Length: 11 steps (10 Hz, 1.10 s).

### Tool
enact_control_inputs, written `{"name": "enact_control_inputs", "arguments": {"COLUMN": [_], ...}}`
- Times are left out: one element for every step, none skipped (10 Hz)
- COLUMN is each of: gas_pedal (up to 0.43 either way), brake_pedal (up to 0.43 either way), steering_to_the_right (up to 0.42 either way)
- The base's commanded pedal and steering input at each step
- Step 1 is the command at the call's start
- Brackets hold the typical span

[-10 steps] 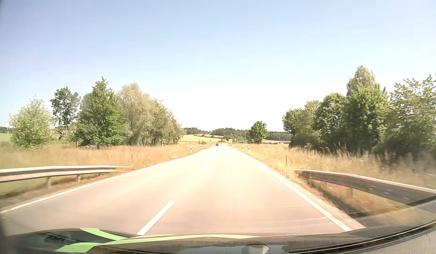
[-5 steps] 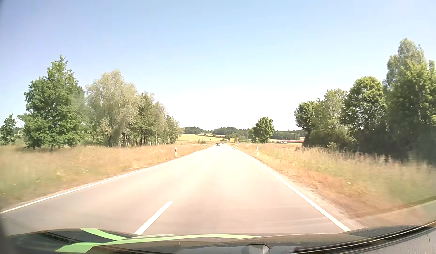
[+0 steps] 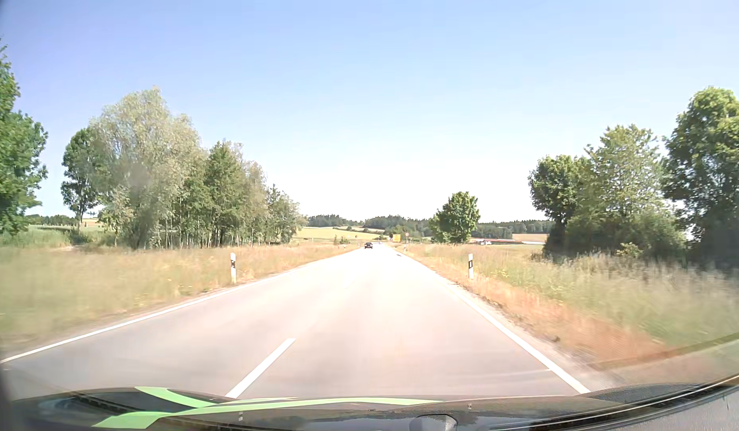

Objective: Follow the waypoints while adhering to traffic rules and regulations

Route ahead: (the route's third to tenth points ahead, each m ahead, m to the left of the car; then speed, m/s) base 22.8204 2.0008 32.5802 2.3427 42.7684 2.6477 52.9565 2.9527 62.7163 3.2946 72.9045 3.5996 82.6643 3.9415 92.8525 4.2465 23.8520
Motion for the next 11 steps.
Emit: {"name": "enact_control_inputs", "arguments": {"gas_pedal": [0.197,0.189,0.189,0.189,0.150,0.150,0.150,0.150,0.150,0.150,0.138], "brake_pedal": [0.000,0.000,0.000,0.000,0.000,0.000,0.000,0.000,0.000,0.000,0.000], "steering_to_the_right": [-0.004,-0.004,-0.004,-0.004,-0.004,-0.004,-0.004,-0.004,-0.004,-0.004,-0.004]}}
